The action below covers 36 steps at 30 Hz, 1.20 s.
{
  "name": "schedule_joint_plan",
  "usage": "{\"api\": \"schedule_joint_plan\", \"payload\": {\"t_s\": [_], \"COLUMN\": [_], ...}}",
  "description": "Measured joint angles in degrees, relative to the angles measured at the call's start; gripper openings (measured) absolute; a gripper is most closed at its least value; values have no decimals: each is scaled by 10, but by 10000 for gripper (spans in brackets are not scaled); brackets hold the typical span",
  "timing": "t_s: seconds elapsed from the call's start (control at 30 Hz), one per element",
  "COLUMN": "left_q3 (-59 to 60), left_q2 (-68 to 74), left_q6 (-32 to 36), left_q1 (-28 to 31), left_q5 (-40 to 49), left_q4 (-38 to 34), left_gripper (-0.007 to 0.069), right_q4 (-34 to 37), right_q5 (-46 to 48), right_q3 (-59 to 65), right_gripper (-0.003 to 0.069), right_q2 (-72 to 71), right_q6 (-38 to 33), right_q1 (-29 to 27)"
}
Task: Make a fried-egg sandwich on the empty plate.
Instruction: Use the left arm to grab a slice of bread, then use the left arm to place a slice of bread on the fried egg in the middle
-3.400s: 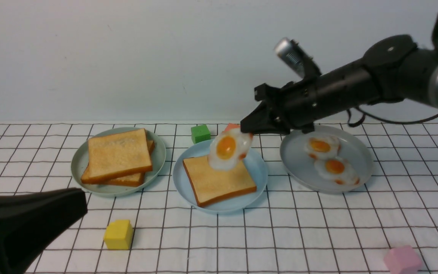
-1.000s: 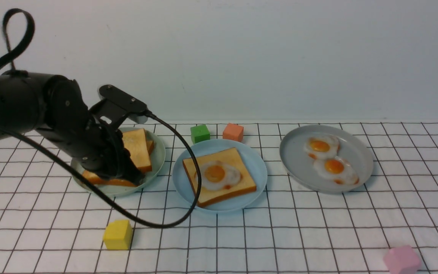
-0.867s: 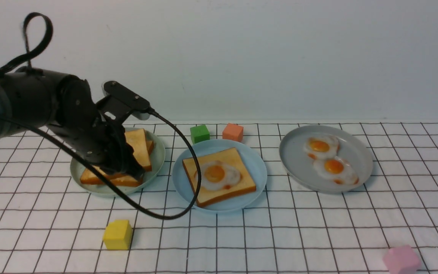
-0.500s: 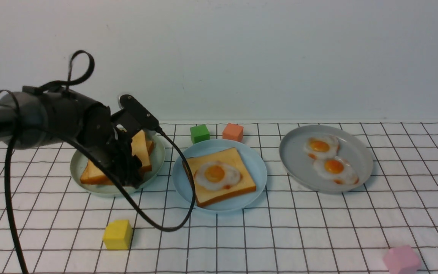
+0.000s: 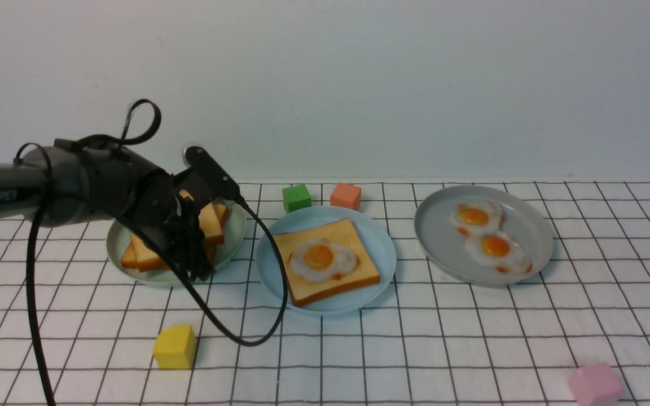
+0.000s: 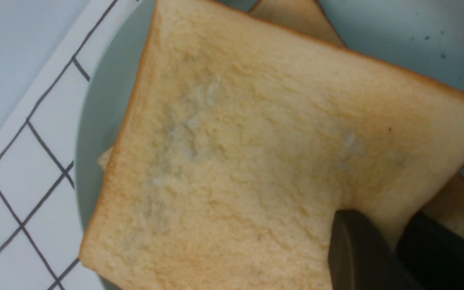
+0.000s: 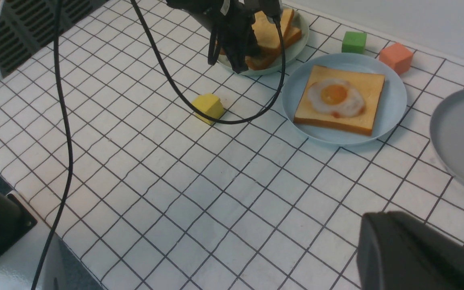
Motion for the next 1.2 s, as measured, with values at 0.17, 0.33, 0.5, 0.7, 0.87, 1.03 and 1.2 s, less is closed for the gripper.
{"api": "schedule_joint_plan", "payload": {"t_s": [0.17, 0.33, 0.5, 0.7, 0.87, 1.03, 1.2], "left_q3": [2, 5, 5, 5, 5, 6, -1], "left_q2": [-25, -83, -152, -145, -88, -59, -56], "left_q6": [0, 0, -2, 7, 7, 7, 3], "left_q1": [0, -1, -39, -186, -233, -235, -235], "left_q5": [34, 53, 64, 65, 65, 55, 34], "left_q4": [-3, -12, -49, -87, -41, -22, -21], "left_gripper": [92, 76, 76, 69, 64, 64, 64], "right_q4": [1, 0, -24, -52, -53, -53, -53], "right_q5": [0, 1, 14, 32, 35, 40, 40], "right_q3": [0, 0, 0, 0, 0, 0, 0], "right_gripper": [14, 16, 17, 20, 22, 25, 28], "right_q2": [0, 0, 0, -20, -38, -42, -42], "right_q6": [0, 0, 0, 0, 0, 0, 0], "right_q1": [0, 0, 0, 0, 0, 0, 0]}}
